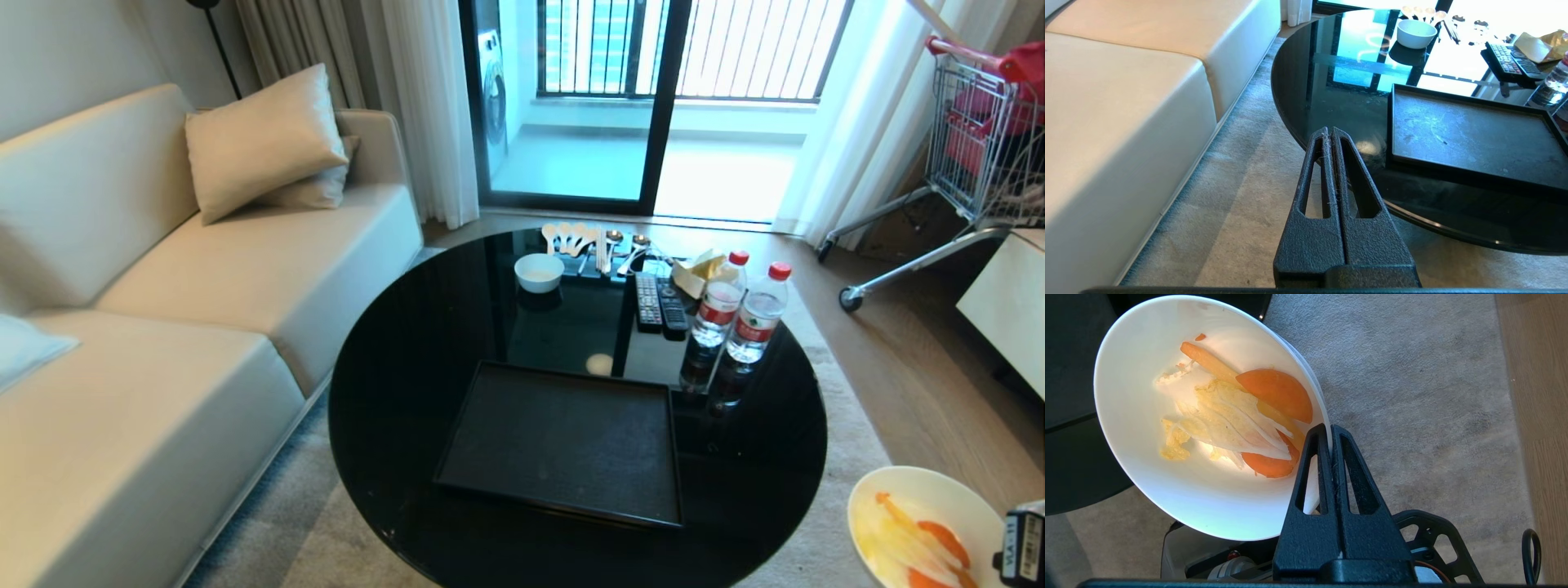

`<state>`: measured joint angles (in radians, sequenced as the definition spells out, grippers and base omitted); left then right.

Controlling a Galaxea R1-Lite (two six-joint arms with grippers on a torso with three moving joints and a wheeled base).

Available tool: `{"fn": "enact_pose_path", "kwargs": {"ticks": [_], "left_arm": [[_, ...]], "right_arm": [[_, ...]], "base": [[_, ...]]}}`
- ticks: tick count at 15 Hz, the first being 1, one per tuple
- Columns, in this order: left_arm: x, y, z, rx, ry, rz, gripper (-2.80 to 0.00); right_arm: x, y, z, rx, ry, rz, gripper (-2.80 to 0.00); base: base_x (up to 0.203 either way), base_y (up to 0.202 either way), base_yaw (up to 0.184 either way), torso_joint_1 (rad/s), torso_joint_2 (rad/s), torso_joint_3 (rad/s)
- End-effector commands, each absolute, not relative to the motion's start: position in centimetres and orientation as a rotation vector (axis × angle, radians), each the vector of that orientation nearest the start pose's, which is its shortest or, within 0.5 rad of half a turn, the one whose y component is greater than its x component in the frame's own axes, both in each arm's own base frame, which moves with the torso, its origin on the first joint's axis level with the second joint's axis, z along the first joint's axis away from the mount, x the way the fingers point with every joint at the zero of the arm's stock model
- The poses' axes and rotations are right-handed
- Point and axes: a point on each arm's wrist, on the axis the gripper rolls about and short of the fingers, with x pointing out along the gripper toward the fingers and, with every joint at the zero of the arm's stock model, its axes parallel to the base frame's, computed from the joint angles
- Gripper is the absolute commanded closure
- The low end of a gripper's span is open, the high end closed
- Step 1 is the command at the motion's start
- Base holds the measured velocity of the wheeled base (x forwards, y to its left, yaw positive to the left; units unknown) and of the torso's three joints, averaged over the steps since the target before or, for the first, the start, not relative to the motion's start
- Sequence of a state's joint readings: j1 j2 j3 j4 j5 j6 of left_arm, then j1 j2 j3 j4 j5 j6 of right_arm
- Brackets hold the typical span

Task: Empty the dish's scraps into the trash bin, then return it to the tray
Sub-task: Move the bowl over the trash can

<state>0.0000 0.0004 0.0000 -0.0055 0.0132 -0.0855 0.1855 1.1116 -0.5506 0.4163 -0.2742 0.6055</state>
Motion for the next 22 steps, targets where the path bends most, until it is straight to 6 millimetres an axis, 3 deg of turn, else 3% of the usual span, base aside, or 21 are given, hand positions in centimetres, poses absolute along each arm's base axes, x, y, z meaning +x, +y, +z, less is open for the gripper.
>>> {"fn": "enact_pose_path", "kwargs": {"ticks": [1, 18, 22], "left_arm": [[-2.28, 0.03, 7.61, -0.087, -0.007, 0.014, 0.00], [-2.28, 0.03, 7.61, -0.087, -0.007, 0.014, 0.00], [-2.28, 0.03, 7.61, -0.087, -0.007, 0.014, 0.00]], "right_arm": [[11.33, 1.54, 15.40, 0.332, 0.900, -0.367, 0.00], [11.58, 1.94, 15.41, 0.323, 0.890, -0.335, 0.00], [11.31, 2.20, 15.63, 0.313, 0.877, -0.305, 0.00]], "base": [[0.000, 0.000, 0.000, 0.000, 0.00, 0.000], [-0.171, 0.000, -0.002, 0.002, 0.00, 0.003], [-0.026, 0.000, -0.001, -0.002, 0.00, 0.002]]}}
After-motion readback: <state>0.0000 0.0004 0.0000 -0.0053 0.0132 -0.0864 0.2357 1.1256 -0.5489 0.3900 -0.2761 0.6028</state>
